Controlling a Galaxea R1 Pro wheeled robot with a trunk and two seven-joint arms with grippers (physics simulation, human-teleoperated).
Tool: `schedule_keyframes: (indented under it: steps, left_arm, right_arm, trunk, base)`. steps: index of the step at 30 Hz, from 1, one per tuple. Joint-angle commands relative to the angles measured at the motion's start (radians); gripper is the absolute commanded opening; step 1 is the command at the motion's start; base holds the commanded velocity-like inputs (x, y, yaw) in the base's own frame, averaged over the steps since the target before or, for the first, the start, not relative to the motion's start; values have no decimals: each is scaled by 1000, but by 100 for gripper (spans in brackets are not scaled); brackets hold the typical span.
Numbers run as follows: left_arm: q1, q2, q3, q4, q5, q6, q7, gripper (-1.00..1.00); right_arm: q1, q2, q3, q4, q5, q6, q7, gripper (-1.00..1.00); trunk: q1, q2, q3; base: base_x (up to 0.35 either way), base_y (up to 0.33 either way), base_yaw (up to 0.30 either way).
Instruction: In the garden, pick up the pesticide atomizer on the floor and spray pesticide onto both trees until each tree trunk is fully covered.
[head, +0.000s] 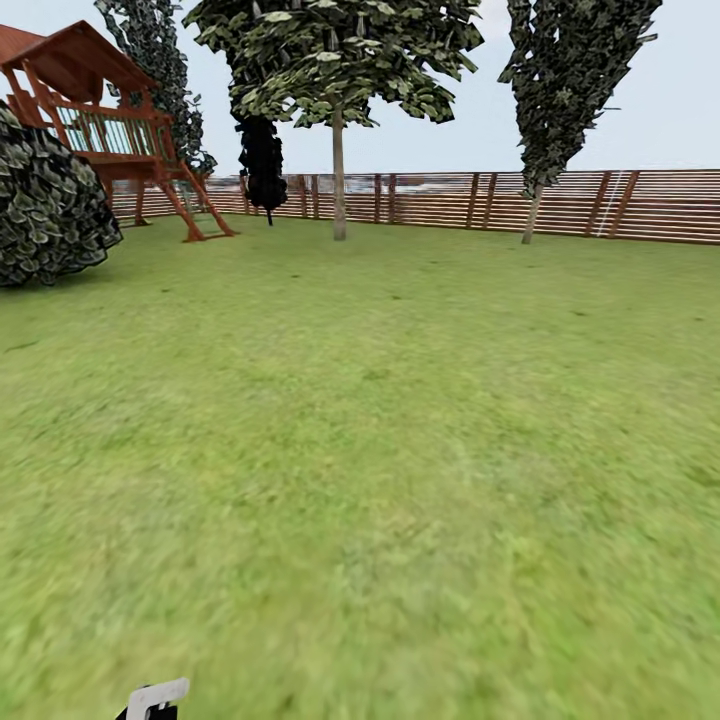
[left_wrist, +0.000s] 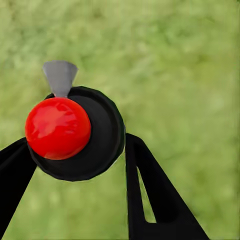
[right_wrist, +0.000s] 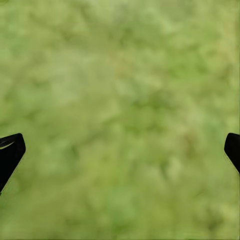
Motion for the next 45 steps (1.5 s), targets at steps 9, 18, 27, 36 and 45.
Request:
schedule_keyframes:
  steps: [9, 18, 27, 36, 45]
  left_arm:
    - [0, 1, 4, 1, -10, -3, 6, -100]
    - [-1, 1, 4, 1, -10, -3, 6, -100]
    - [0, 1, 4, 1, -10, -2, 6, -100]
    - [-1, 1, 4, 1, -10, -2, 6, -100]
    - [-1, 1, 4, 1, -10, -2, 6, -100]
  right_arm:
    - [-1, 0, 9, 1, -8, -3, -3, 100]
    - [-1, 0, 9, 1, -8, -3, -3, 100]
    - [-1, 0, 9, 1, -8, -3, -3, 100]
    - [-1, 0, 9, 1, -8, -3, -3, 100]
    - [-1, 0, 9, 1, -8, -3, -3, 100]
  trunk:
    - [0, 0, -1]
    - [0, 0, -1]
    - [0, 0, -1]
    - [0, 0, -1]
    - [0, 0, -1]
  base:
    - [340, 0, 0]
    - [340, 0, 0]
    - [340, 0, 0]
    - [340, 0, 0]
    - [340, 0, 0]
